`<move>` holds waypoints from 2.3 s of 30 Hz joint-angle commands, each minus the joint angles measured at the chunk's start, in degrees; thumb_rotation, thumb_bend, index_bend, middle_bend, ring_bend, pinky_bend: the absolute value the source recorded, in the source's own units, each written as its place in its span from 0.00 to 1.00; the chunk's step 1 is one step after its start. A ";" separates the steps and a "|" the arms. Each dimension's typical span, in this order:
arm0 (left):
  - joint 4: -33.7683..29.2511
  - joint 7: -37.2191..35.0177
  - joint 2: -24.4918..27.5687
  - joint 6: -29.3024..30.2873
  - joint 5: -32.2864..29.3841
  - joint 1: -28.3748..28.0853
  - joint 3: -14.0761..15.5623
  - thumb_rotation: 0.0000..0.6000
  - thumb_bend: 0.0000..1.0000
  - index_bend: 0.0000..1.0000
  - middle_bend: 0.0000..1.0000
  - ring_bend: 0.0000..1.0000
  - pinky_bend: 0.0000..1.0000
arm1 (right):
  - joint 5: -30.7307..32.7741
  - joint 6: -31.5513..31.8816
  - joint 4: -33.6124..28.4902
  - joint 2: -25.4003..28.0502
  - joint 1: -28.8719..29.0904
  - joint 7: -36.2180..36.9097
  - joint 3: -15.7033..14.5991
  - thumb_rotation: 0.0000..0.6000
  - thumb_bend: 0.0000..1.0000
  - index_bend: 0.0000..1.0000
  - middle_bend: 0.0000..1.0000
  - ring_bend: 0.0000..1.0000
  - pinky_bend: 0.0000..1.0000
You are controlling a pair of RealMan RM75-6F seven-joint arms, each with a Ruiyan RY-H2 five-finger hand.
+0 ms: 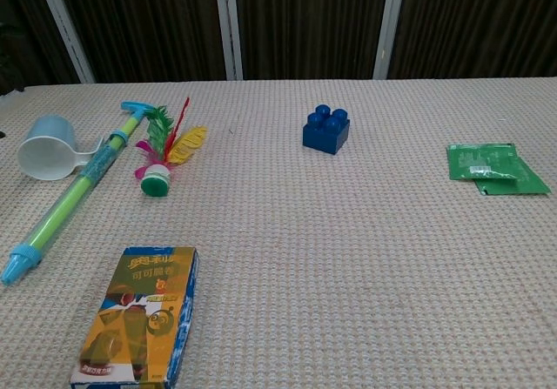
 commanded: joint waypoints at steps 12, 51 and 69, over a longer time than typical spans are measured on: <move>24.80 -0.67 -18.07 -10.48 1.46 -15.80 0.65 1.00 0.17 0.42 0.00 0.00 0.00 | 3.43 -0.86 1.82 -0.47 0.67 -0.58 1.44 1.00 0.01 0.00 0.00 0.00 0.00; 54.43 -15.61 -33.97 -25.32 0.43 -28.11 6.51 1.00 0.41 0.57 0.00 0.00 0.00 | 9.74 -8.54 1.54 0.40 3.15 -1.02 1.17 1.00 0.01 0.00 0.00 0.00 0.00; 45.94 -19.46 -27.96 -3.33 3.86 -25.23 9.36 1.00 0.46 0.62 0.00 0.00 0.00 | 9.39 -8.36 0.63 0.57 3.33 -1.53 0.62 1.00 0.01 0.00 0.00 0.00 0.00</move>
